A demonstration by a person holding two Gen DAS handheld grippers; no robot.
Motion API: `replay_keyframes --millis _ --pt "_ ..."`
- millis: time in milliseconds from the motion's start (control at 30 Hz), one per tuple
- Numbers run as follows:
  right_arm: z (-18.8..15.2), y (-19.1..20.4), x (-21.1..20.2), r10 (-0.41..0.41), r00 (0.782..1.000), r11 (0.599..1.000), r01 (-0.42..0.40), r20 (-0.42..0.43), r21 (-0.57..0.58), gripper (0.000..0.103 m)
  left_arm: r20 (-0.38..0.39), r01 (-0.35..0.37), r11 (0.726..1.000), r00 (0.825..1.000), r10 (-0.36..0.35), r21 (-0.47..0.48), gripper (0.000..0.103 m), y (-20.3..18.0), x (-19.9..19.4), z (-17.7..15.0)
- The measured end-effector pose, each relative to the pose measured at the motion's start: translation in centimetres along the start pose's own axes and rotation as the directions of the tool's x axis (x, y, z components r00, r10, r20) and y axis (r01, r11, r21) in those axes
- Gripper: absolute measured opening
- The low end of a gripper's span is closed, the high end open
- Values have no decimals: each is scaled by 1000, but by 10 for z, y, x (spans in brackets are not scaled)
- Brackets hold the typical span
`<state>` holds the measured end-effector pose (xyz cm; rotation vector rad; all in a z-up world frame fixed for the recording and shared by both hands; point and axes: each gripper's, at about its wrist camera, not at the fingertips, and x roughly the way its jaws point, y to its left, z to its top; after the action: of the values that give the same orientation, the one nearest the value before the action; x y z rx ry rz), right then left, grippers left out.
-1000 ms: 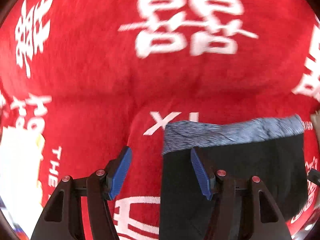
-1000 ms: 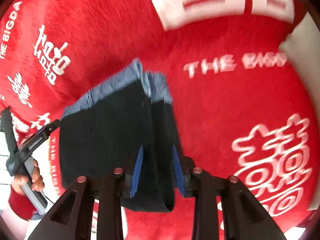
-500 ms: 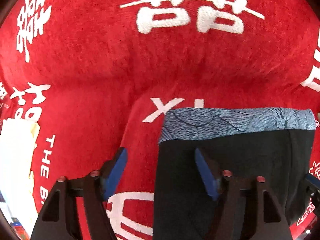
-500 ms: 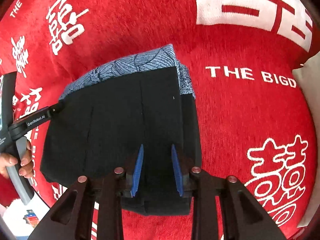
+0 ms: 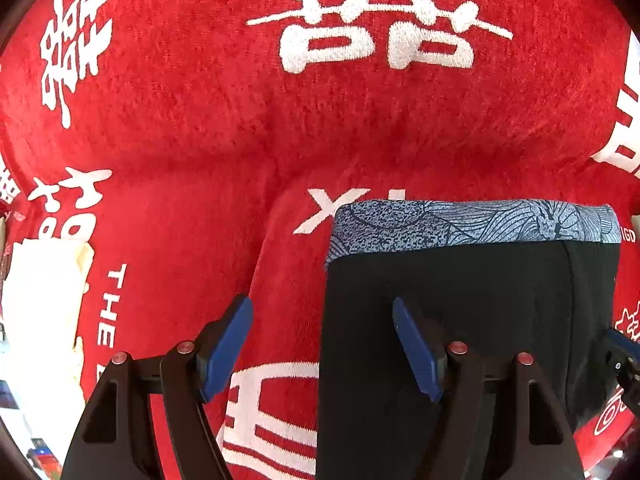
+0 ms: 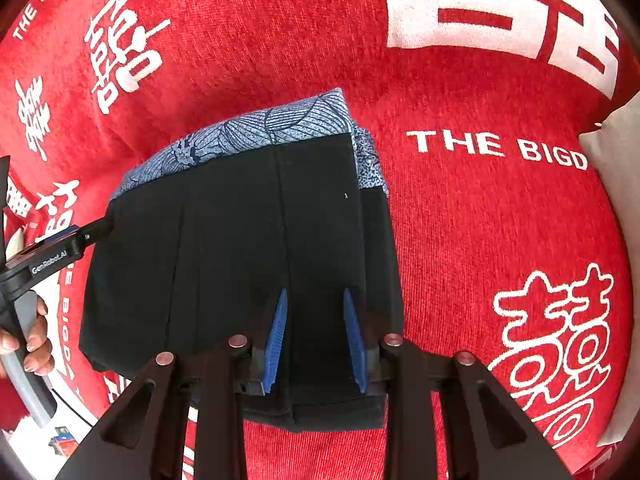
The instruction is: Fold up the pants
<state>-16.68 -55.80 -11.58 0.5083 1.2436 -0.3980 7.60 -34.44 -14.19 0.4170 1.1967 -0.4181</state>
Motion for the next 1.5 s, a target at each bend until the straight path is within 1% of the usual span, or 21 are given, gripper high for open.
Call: replay_keyframes --millis 167,367,433,567,667,767,867,900,933,1000,1067,1200,1267,1300,1333,1367,1400,1500 --pt "-5 -1 -3 -5 1000 1000 5 5 0 32 5 -7 1000 1000 7 3 74 1 -6 -2" --pt "-7 1 -4 -5 1000 1000 5 12 5 32 14 11 1000 1000 -11 -6 74 3 -12 -2" --pt "-8 0 -5 -1 1000 1000 1 17 9 33 27 28 1000 999 -28 -8 74 3 -16 -3" --pt "-8 4 -9 4 1000 1000 -4 29 1 39 53 68 998 996 -68 -11 74 4 -25 -5" --pt "-9 7 -15 -8 999 1000 8 34 -2 40 54 85 996 995 -84 -2 74 3 -28 -8" --pt "-10 10 -23 0 1000 1000 0 27 7 41 44 103 995 994 -104 16 74 -1 -31 -15" --pt "-17 16 -32 -11 1000 1000 11 25 -3 49 37 123 992 992 -124 43 74 -6 -36 -23" --pt "-21 18 -33 -15 1000 1000 15 25 -6 50 33 126 991 991 -128 51 74 -8 -36 -26" --pt "-24 20 -33 -18 1000 1000 18 22 -10 50 28 129 990 991 -131 60 74 -11 -36 -30" --pt "-29 22 -31 -22 1000 999 23 11 -25 57 13 133 988 991 -134 75 74 -15 -34 -37" --pt "-33 22 -28 -30 1000 999 30 6 -38 61 -6 136 988 991 -136 77 74 -17 -30 -42" --pt "-33 21 -24 -26 1000 999 26 6 -45 69 -36 147 985 989 -144 88 74 -20 -24 -47" --pt "-33 20 -23 -30 1000 999 30 3 -43 71 -32 152 984 988 -149 92 74 -20 -24 -47" --pt "-33 20 -22 -32 999 999 32 1 -43 72 -35 158 984 987 -156 86 84 -20 -23 -46" --pt "-33 19 -22 -33 999 998 33 1 -44 72 -43 167 983 986 -164 77 100 -18 -22 -45" --pt "-34 19 -22 -33 999 998 33 2 -46 73 -49 180 982 983 -177 66 102 -16 -20 -45" --pt "-34 19 -22 -34 999 998 34 2 -49 73 -47 196 979 980 -194 54 102 -13 -21 -44" --pt "-34 22 -22 -36 999 998 36 1 -57 74 -54 189 980 981 -186 56 102 -13 -19 -46"
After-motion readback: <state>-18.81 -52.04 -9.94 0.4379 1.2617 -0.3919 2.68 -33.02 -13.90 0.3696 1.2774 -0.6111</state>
